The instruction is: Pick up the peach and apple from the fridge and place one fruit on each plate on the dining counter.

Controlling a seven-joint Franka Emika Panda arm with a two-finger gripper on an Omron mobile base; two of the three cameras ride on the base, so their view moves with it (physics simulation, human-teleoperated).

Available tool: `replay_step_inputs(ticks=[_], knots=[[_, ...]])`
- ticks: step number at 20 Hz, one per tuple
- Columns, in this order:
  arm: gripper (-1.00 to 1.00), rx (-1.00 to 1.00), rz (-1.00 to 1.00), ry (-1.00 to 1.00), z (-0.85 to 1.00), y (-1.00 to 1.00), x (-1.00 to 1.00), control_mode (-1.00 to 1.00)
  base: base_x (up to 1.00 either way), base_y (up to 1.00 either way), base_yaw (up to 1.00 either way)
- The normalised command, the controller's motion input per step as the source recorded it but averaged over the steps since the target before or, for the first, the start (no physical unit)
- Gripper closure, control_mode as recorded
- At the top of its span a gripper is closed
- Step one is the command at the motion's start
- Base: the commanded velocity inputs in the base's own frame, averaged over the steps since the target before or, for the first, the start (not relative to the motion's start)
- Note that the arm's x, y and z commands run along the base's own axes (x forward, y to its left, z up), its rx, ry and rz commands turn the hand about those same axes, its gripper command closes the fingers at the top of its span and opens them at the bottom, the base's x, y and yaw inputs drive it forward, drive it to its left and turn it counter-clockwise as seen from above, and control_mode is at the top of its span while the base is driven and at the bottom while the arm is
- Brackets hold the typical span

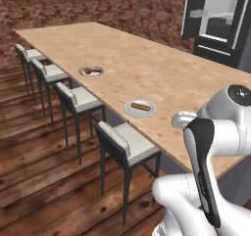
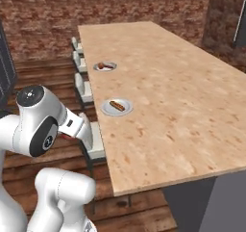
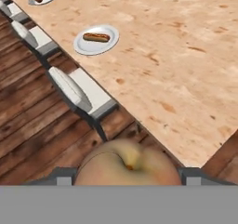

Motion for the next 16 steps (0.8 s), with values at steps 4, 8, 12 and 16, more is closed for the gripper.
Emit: replay_step_inputs(ticks=[4, 8, 12, 16], knots=[[1.0, 0.0, 0.0, 0.0, 0.0, 0.0, 0.0, 1.0, 0.24, 0.52, -0.45], [1.0, 0.0, 0.0, 0.0, 0.0, 0.0, 0.0, 1.0, 0.09, 0.48, -0.44], [1.0, 0.0, 0.0, 0.0, 0.0, 0.0, 0.0, 1.0, 0.0, 0.36, -0.43], [1.0, 0.0, 0.0, 0.0, 0.0, 0.0, 0.0, 1.0, 0.04, 0.41, -0.43]])
